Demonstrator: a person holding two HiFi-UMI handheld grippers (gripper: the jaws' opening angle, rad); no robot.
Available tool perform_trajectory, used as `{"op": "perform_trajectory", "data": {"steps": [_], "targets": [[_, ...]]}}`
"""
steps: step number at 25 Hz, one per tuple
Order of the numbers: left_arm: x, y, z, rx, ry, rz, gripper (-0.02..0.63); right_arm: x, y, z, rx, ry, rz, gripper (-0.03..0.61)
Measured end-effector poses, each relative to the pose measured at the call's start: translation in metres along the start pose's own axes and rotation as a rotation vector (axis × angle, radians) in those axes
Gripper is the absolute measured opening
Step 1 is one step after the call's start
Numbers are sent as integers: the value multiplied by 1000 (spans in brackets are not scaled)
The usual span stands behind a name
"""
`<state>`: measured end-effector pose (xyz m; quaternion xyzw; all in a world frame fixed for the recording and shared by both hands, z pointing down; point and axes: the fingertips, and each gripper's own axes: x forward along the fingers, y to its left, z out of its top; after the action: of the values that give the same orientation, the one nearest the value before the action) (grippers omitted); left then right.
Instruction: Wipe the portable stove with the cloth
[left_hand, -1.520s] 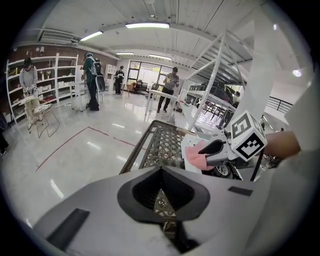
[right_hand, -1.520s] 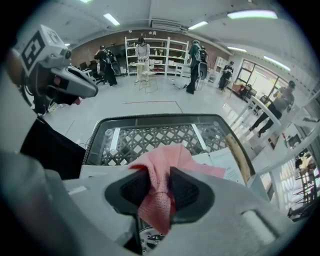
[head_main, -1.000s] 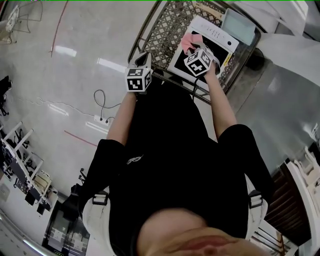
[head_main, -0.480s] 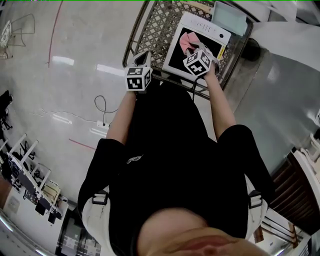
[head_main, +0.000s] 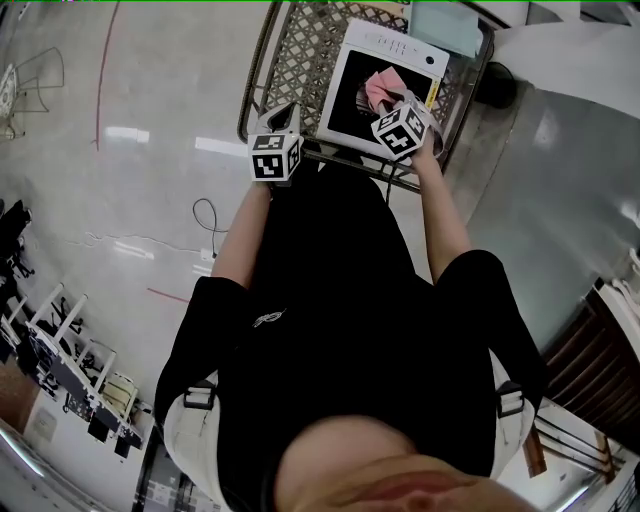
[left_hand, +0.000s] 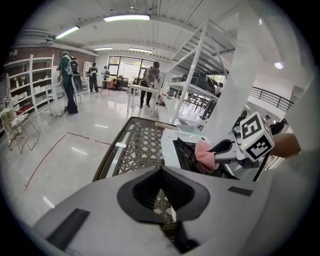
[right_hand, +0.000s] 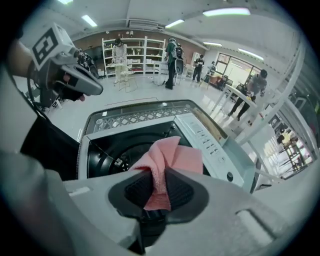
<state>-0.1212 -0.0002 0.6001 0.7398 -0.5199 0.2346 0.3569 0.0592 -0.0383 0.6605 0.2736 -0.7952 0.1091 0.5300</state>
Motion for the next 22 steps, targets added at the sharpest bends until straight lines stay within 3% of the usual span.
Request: {"op": "perform_trajectory", "data": {"steps": [22], "targets": [[31,-65,3,101,44,-85,0,-29,-37,-72,149,12,-72,60]]}}
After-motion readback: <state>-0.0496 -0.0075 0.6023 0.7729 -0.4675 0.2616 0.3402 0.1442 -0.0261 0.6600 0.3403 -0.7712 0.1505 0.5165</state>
